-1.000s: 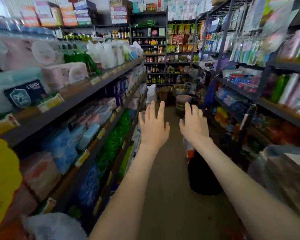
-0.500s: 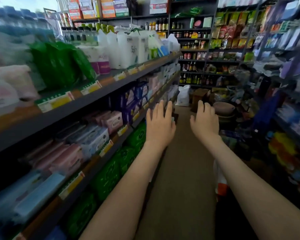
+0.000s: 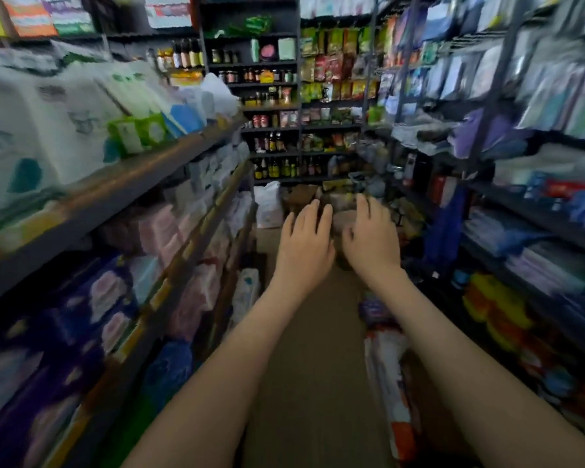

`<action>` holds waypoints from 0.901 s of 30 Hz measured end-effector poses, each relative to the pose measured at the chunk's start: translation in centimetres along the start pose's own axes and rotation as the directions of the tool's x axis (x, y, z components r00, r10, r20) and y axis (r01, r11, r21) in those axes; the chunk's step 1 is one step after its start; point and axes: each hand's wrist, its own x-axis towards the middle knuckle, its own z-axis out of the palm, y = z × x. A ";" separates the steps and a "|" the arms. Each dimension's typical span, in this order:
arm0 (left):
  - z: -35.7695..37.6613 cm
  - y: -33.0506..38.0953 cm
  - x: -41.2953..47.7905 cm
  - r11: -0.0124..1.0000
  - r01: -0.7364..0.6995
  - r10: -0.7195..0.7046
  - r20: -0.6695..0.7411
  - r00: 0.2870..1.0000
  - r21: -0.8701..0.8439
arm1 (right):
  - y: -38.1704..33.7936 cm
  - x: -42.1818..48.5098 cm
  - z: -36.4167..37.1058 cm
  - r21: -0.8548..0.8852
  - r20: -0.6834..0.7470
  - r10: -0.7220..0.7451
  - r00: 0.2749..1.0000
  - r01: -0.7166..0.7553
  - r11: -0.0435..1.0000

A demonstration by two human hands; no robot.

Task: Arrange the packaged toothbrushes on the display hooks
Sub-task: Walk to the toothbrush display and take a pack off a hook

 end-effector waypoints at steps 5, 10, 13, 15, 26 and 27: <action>11.1 2.6 13.0 0.963 -0.191 0.189 -0.028 0.982 -0.189 | 9.9 9.9 3.3 -0.137 -0.116 0.181 0.977 -0.196 0.971; 22.9 5.5 24.0 0.900 -0.287 0.264 -0.113 0.958 -0.328 | 19.2 19.4 7.9 -0.216 -0.213 0.277 0.937 -0.322 0.922; 29.2 7.4 31.0 0.858 -0.349 0.308 -0.167 0.937 -0.377 | 24.6 26.0 10.8 -0.195 -0.308 0.272 0.912 -0.340 0.920; 32.8 8.4 36.0 0.822 -0.410 0.355 -0.208 0.912 -0.395 | 27.9 30.7 12.1 -0.177 -0.365 0.293 0.884 -0.374 0.910; 50.1 13.8 60.0 0.654 -0.550 0.423 -0.351 0.835 -0.519 | 43.5 48.7 15.7 -0.290 -0.541 0.397 0.742 -0.607 0.740; 51.4 14.7 62.2 0.633 -0.567 0.427 -0.372 0.824 -0.527 | 44.9 49.8 16.1 -0.303 -0.562 0.398 0.725 -0.628 0.717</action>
